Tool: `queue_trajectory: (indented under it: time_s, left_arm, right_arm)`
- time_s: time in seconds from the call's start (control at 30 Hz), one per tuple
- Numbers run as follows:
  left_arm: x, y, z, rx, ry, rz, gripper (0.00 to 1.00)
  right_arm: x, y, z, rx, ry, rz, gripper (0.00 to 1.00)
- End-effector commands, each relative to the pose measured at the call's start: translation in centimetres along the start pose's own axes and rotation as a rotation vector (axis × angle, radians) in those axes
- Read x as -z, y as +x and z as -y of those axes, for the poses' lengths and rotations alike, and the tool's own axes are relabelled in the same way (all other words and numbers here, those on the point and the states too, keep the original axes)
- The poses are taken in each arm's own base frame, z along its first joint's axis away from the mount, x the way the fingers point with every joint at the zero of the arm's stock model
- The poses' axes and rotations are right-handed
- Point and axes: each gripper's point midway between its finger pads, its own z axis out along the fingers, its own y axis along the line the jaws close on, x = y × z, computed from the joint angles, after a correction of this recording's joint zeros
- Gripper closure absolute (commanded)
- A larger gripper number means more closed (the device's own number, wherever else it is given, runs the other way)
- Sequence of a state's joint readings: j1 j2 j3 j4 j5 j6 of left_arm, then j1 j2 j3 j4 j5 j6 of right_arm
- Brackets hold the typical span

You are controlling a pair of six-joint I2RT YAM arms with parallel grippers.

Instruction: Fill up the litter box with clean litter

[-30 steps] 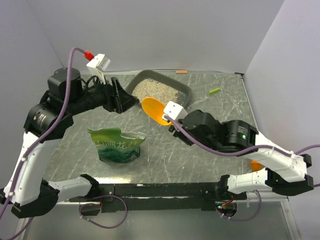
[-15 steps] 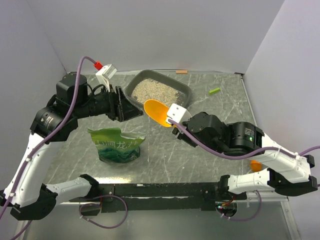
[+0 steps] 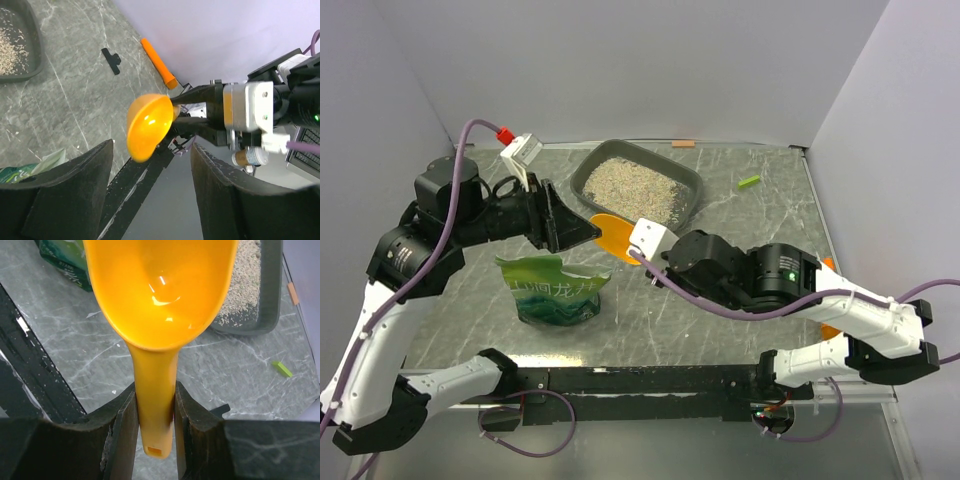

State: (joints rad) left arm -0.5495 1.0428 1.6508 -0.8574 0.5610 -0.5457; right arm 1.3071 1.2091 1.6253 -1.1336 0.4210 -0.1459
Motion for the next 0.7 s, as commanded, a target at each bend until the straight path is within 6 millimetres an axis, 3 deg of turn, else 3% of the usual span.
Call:
queue_trajectory:
  time_s: [0.0, 0.2, 0.37, 0.47, 0.57, 0.6, 0.63, 0.67]
  left_arm:
    - [-0.4, -0.3, 0.2, -0.005, 0.022, 0.007, 0.32]
    - [-0.8, 0.6, -0.7, 0.0, 0.008, -0.01, 0.32]
    - [-1.0, 1.5, -1.3, -0.003, 0.001, -0.026, 0.4]
    - [-1.1, 1.7, -1.7, -0.007, -0.007, -0.034, 0.51]
    - [-1.3, 1.5, -2.1, -0.01, -0.028, -0.023, 0.79]
    - [-1.3, 1.4, -2.3, -0.011, -0.038, -0.019, 0.99]
    - [-1.3, 1.2, -2.6, -0.013, -0.057, -0.009, 0.99]
    - [-1.2, 1.1, -2.8, -0.016, -0.069, 0.001, 0.99]
  right_arm:
    - [0.9, -2.0, -0.1, -0.018, -0.004, 0.06, 0.89]
    - [0.6, -2.5, -0.5, -0.008, -0.003, 0.058, 0.89]
    - [0.4, -3.0, -0.9, -0.011, -0.012, 0.074, 0.88]
    - [0.2, -3.1, -1.1, -0.005, -0.017, 0.067, 0.88]
    - [0.1, -3.1, -1.3, -0.001, -0.021, 0.063, 0.85]
    - [0.1, -3.1, -1.3, -0.007, -0.024, 0.066, 0.79]
    - [-0.1, -2.7, -1.4, -0.006, -0.023, 0.06, 0.64]
    - [0.3, -3.2, -1.1, -0.022, -0.017, 0.098, 0.57]
